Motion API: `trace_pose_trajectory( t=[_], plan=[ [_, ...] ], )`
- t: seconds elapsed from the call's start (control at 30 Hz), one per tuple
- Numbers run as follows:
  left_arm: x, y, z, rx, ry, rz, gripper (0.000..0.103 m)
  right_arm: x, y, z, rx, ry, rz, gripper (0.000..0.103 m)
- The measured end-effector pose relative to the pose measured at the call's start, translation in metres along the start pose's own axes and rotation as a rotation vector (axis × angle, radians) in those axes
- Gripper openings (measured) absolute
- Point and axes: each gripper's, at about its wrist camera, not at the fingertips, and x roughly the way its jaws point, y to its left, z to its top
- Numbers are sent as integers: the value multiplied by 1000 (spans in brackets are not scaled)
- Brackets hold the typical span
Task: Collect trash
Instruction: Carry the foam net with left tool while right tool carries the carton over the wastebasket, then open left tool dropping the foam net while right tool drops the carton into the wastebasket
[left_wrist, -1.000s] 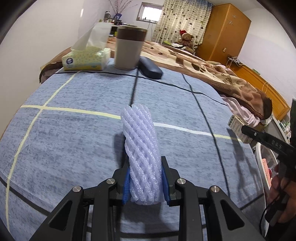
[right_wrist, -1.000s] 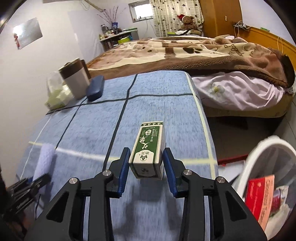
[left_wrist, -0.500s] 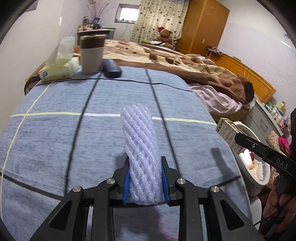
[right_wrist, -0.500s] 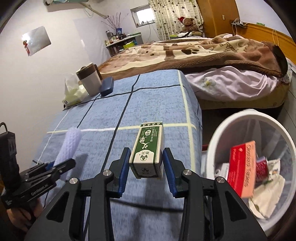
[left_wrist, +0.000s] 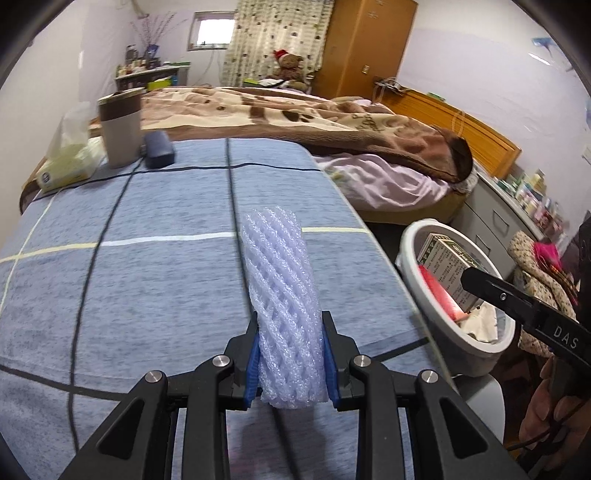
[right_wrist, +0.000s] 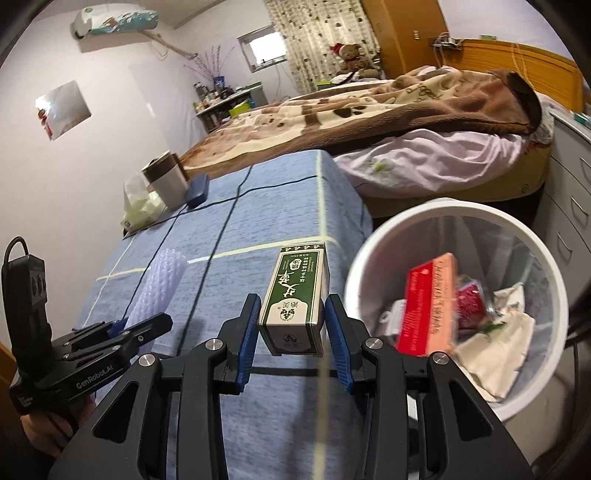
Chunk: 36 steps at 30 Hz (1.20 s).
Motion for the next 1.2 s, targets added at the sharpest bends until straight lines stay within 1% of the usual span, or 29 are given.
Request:
trace_pose_trajectory(
  t=[0.27,0.67,0.93,1.2],
  plan=[
    [12,-47,7,75,10,-61,29,-20,-34,-4,67,-40,-47,37],
    [39,-122,18,189,34,-177,29,-39,-80,-14,153,-62,-119,37],
    [60,-153,27,227,60,-245,29,-41,-97,-16,190,-53,-129,37],
    [86,-170,28,235,105,-284,29,-35,-111,-16,220,-38,-129,38]
  ],
)
